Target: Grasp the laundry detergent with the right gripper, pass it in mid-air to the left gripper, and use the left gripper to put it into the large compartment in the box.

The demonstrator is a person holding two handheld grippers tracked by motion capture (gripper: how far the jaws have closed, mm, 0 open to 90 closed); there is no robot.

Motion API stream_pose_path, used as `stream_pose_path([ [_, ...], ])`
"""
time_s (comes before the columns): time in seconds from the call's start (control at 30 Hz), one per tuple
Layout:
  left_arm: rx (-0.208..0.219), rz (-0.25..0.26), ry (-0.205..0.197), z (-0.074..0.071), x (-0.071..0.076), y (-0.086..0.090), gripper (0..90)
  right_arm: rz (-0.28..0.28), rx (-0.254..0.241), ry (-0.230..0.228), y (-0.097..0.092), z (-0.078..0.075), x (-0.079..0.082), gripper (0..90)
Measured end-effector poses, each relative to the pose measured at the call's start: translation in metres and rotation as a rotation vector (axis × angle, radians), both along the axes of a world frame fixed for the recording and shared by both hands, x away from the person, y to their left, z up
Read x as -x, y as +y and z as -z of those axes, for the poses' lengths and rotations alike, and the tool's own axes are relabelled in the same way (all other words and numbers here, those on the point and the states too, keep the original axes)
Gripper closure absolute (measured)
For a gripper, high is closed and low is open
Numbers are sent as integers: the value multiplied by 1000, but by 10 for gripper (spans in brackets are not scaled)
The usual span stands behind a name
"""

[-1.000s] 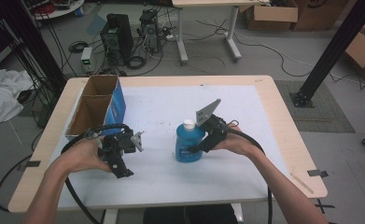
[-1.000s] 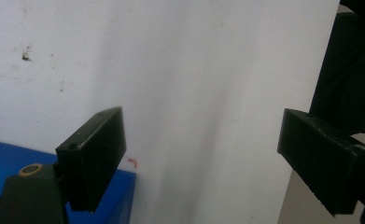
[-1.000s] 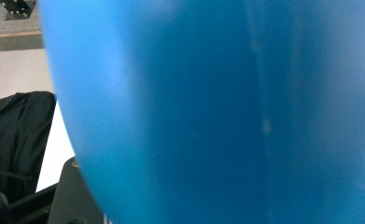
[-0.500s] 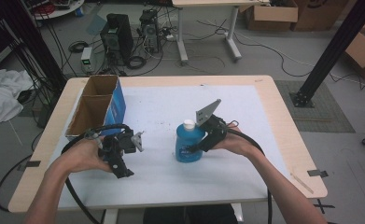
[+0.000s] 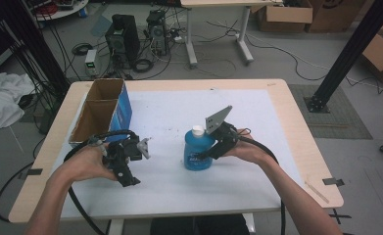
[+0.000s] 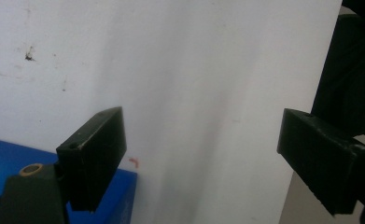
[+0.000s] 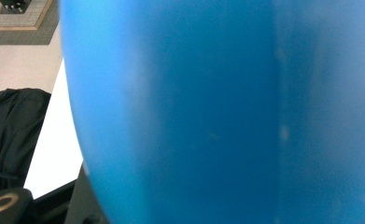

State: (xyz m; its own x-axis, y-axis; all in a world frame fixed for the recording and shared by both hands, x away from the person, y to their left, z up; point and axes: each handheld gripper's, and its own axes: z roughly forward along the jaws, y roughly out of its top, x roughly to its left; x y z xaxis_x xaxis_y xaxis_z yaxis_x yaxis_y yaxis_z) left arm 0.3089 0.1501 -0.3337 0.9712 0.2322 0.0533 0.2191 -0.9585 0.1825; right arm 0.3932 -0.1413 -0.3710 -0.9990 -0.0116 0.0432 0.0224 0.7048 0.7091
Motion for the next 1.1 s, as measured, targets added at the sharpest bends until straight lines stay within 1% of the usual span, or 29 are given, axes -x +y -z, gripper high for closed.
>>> stream_pose_path([
  [0.13,7,-7,1,0,0,1,164,-1,-2,-8,0,0,1,453],
  [0.23,8,-8,4,-1,-1,1,164,4,-2,-3,0,0,1,453],
  [0.33,17,-9,1,-3,-1,1,164,6,-2,-2,0,0,1,454],
  [0.53,43,-13,-3,-9,-4,1,164,4,3,-14,0,-3,3,454],
  [0.67,55,-14,-6,-17,-7,0,163,4,-3,-9,-2,-8,3,454],
  [0.73,68,-9,-10,-23,-10,-1,162,-1,-4,-11,-3,-13,4,453],
  [0.87,107,1,-14,-42,-19,-7,161,-13,5,-11,-1,-24,7,452],
  [0.97,132,5,-26,-60,-28,-15,161,-11,8,-16,0,-32,9,452],
  [1.0,136,8,-35,-64,-29,-17,160,-14,15,-22,1,-38,11,452],
  [1.07,159,9,-52,-76,-34,-23,160,-15,17,-22,2,-40,13,452],
  [1.1,170,15,-53,-83,-37,-27,160,-16,18,-20,2,-43,13,452],
])
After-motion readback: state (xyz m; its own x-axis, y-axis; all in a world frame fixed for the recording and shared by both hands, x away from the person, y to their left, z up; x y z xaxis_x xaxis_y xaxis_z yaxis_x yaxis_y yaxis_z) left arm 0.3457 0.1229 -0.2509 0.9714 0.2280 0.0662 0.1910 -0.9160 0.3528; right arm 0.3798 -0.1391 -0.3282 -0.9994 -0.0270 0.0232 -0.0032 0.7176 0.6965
